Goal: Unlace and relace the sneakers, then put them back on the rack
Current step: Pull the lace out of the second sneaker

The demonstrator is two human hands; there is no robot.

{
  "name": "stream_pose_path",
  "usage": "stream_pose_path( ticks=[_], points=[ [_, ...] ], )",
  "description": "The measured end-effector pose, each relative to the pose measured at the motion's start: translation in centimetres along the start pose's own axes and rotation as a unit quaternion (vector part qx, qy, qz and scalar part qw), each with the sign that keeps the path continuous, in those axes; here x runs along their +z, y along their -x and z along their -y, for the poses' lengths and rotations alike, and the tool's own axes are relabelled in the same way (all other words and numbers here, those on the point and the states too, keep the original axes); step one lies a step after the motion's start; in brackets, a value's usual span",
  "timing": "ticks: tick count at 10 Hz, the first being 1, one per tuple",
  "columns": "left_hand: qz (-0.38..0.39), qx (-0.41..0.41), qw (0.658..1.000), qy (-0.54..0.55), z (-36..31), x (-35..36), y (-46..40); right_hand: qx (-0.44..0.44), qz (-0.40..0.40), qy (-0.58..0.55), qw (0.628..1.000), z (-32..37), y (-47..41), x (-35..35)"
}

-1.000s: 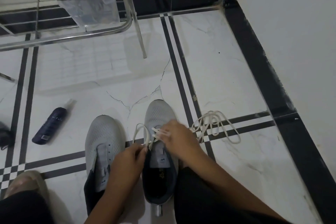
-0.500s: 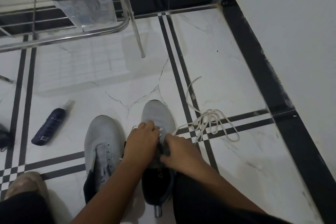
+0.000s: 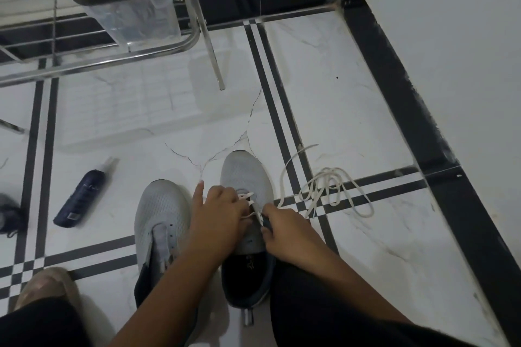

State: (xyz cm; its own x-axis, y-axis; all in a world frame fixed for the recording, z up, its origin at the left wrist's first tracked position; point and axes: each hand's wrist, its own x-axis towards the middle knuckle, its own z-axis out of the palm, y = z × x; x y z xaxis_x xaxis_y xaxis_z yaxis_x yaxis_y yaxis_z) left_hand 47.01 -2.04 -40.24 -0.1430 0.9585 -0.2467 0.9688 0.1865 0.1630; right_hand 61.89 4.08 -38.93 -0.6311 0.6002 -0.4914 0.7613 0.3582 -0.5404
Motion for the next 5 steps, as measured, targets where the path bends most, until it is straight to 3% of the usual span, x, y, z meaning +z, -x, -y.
stream_pose_path(
  ticks=[1,2,3,4,5],
  points=[
    [-0.051,-0.007,0.998,0.019,-1.0,1.8,0.2,-0.002,0.000,0.006,1.000,-0.1,0.0,0.2],
    [-0.166,-0.260,0.776,0.550,-0.7,-0.4,-0.5,0.016,-0.004,-0.027,0.999,-0.7,0.3,0.3],
    [-0.208,-0.356,0.256,0.875,2.8,-3.2,-0.4,0.022,-0.005,-0.051,0.998,-1.2,0.6,0.5],
    [-0.086,-0.319,0.689,0.645,3.8,-3.3,-0.1,0.015,0.006,-0.040,0.999,-1.1,0.6,0.7],
    [0.023,-0.059,0.958,0.280,2.3,-1.0,0.1,0.005,0.008,-0.021,1.000,-1.1,0.4,0.8]
  ],
)
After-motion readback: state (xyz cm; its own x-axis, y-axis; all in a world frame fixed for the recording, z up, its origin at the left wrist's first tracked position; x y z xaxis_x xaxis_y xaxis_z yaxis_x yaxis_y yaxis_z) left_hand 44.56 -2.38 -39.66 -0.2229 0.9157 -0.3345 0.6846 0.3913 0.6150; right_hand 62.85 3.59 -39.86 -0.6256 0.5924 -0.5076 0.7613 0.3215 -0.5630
